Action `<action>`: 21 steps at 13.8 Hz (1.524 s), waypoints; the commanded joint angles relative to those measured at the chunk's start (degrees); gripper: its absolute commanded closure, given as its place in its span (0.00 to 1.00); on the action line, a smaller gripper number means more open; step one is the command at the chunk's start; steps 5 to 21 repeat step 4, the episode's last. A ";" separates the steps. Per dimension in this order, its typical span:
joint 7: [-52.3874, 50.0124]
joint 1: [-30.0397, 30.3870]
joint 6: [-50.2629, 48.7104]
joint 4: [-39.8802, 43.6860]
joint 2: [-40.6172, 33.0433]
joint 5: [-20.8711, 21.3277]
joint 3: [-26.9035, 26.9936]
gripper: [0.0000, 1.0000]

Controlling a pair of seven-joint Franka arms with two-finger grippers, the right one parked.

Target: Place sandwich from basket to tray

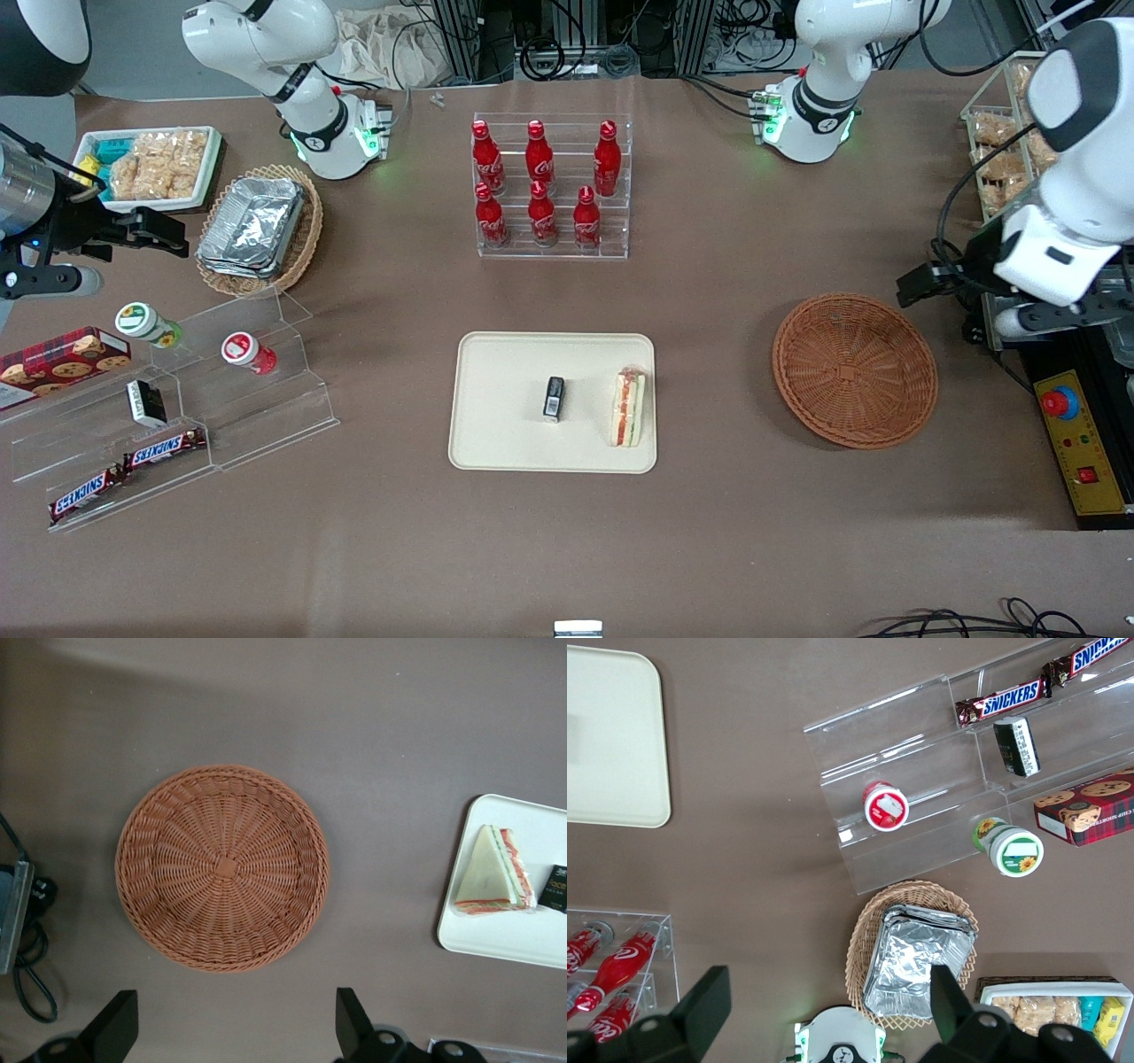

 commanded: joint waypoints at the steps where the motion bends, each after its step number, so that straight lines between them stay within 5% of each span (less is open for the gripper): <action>1: 2.56 1.91 -3.91 5.90 2.81 -1.48 -0.73 0.00; 21: 2.56 2.00 -4.27 6.54 3.52 -0.95 -0.73 0.00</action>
